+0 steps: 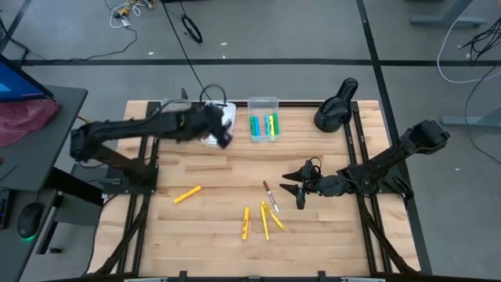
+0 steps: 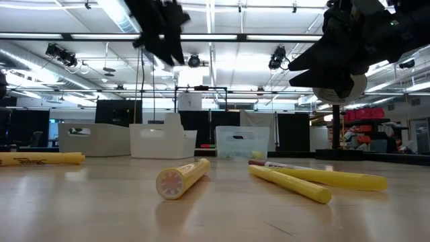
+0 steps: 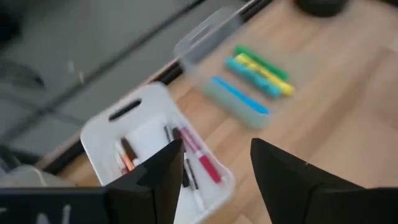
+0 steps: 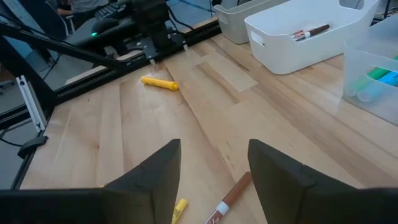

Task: Pick & Place Markers
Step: Put the brown erase marker into the white bin

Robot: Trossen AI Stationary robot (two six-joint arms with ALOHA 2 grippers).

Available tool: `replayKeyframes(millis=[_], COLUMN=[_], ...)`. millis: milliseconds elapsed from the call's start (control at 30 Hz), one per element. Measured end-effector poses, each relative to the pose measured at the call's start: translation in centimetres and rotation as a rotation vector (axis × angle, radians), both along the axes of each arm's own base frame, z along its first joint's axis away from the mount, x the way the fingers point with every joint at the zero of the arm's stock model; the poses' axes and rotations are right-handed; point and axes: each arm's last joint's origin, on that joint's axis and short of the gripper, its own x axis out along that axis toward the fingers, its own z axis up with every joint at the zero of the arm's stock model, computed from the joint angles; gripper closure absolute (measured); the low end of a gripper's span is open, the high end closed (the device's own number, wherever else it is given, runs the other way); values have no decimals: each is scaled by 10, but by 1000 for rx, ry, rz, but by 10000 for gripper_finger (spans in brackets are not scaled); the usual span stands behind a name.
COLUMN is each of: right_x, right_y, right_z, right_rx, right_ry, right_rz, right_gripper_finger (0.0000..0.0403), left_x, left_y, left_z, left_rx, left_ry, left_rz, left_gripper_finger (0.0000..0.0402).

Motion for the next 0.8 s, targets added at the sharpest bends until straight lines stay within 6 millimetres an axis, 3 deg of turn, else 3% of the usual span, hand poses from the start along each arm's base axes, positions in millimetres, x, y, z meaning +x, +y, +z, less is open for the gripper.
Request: replayKeyframes(millis=[167, 433, 633, 800], right_x=[0, 0, -1, -1], right_y=[0, 0, 0, 0], right_z=[0, 0, -2, -3], right_rx=[-3, -20, -37, -38], right_ry=[1, 8, 31, 39], right_rz=[1, 6, 13, 18], right_gripper_finger=[211, 211, 211, 211], left_x=[-11, -35, -56, -74], left_y=[-74, -167, -203, -208], left_z=[16, 5, -16, -60], left_rx=[159, 309, 264, 178], left_ry=[14, 37, 4, -34], left_rz=[-146, -292, -330, -268], left_gripper_finger=[209, 209, 209, 209])
